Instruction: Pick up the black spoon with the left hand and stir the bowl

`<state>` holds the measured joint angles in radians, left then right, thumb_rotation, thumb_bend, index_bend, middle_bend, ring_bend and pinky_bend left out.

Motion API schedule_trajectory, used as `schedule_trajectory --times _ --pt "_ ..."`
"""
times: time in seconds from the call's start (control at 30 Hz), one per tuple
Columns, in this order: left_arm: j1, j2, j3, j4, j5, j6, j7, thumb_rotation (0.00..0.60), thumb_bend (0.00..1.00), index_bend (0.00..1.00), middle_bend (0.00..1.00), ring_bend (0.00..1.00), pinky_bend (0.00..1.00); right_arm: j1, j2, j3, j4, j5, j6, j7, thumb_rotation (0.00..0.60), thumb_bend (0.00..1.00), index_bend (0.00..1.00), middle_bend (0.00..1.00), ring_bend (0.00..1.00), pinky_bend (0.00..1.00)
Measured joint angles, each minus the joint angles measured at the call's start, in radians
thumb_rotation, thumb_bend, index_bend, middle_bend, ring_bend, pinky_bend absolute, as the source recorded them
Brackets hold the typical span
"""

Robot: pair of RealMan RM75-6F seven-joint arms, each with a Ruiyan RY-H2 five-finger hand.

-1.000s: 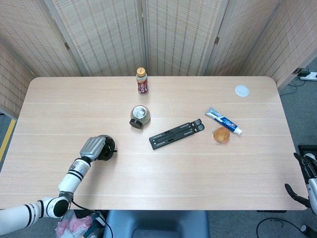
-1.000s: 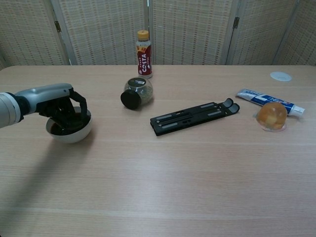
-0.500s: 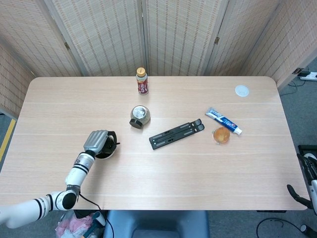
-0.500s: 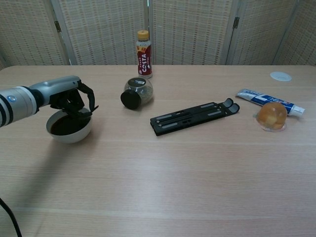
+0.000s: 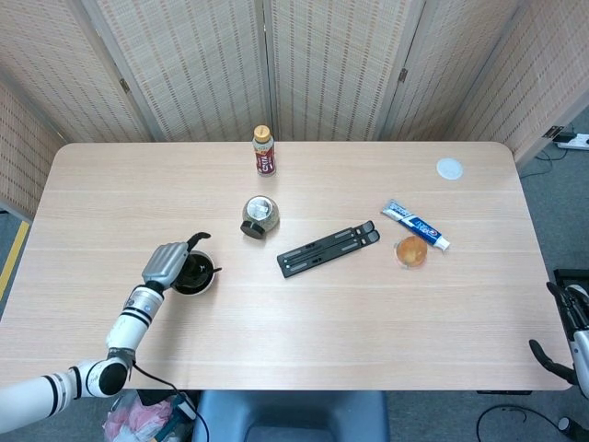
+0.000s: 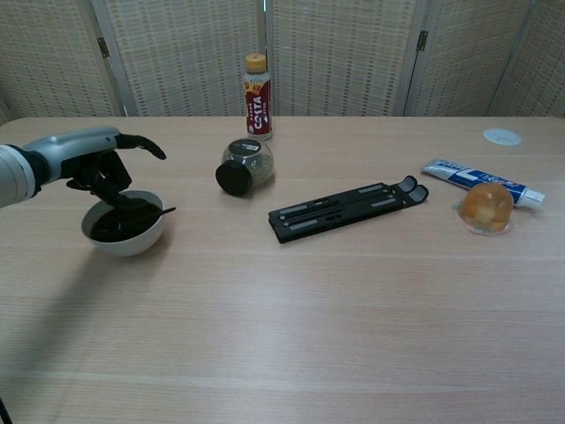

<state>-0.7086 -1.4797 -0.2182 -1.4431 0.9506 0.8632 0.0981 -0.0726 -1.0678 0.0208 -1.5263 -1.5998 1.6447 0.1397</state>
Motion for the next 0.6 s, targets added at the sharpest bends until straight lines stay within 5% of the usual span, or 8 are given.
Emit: schedule_trajectory --times 0.23,0.37,0.47,0.6 --pt "0.054 0.058 -0.019 -0.074 0.038 0.109 -0.045 0.6 0.31 0.14 0.75 0.62 0.9 0.003 0.02 -0.001 -0.011 -0.005 -0.003 -0.006 0.6 0.19 0.02 0.16 0.13 0.09" --pt "0.102 0.107 -0.011 -0.113 0.083 0.2 -0.038 0.6 0.3 0.14 0.5 0.36 0.63 0.012 0.036 -0.01 -0.018 -0.013 -0.027 -0.002 0.6 0.2 0.02 0.16 0.13 0.09" --pt "0.142 0.134 0.011 -0.128 0.126 0.277 -0.009 0.6 0.29 0.14 0.39 0.26 0.43 0.026 0.056 -0.018 -0.029 -0.021 -0.056 0.006 0.6 0.2 0.02 0.15 0.12 0.09" --pt "0.204 0.163 0.045 -0.143 0.189 0.393 0.036 0.6 0.28 0.14 0.36 0.26 0.38 0.043 0.068 -0.019 -0.039 -0.023 -0.079 0.013 0.6 0.2 0.02 0.14 0.1 0.09"
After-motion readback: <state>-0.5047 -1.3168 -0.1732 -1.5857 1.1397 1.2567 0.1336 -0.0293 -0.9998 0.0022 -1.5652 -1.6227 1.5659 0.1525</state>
